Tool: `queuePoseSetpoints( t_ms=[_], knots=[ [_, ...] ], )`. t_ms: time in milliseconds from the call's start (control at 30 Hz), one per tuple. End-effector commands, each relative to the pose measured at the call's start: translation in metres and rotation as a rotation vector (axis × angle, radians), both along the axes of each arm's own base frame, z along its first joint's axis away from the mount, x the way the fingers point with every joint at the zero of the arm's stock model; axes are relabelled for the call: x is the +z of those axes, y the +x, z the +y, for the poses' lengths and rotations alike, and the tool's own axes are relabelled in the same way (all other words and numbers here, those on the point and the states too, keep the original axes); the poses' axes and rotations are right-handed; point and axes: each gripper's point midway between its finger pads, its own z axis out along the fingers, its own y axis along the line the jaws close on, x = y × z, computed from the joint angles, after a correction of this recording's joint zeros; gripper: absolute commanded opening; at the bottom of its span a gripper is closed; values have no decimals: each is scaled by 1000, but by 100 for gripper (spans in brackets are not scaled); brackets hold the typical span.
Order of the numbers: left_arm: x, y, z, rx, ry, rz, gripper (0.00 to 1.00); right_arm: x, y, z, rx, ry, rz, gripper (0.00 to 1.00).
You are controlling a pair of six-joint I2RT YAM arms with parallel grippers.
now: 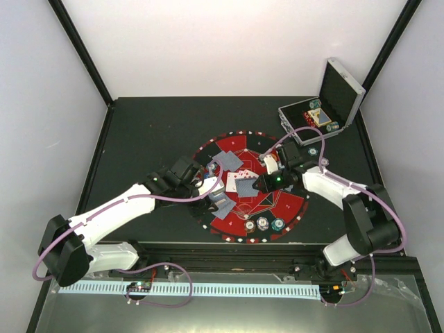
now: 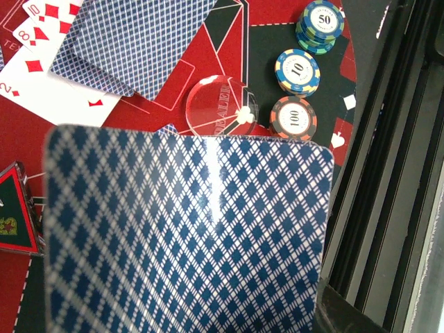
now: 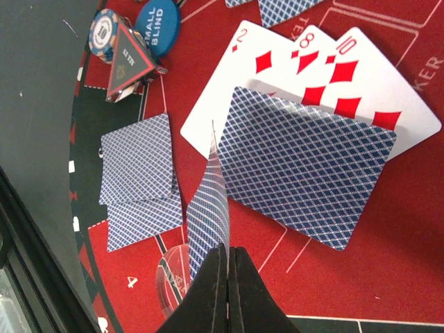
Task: Distribute texas hold em gaming equipment
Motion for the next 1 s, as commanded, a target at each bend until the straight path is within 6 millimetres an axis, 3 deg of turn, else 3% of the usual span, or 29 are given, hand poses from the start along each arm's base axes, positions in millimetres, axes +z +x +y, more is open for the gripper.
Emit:
queuePoseSetpoints(
  t_ms=[0, 500, 967],
  knots=[
    [16, 4, -7, -8, -44, -37, 35, -1, 8, 5, 10, 53, 12, 1],
    [16, 5, -7, -7, -43, -41, 35, -28, 13, -10, -26, 48, 90, 1],
    [15, 5, -6, -6, -43, -40, 35, -42, 16, -23, -60, -25, 95, 23]
  ],
)
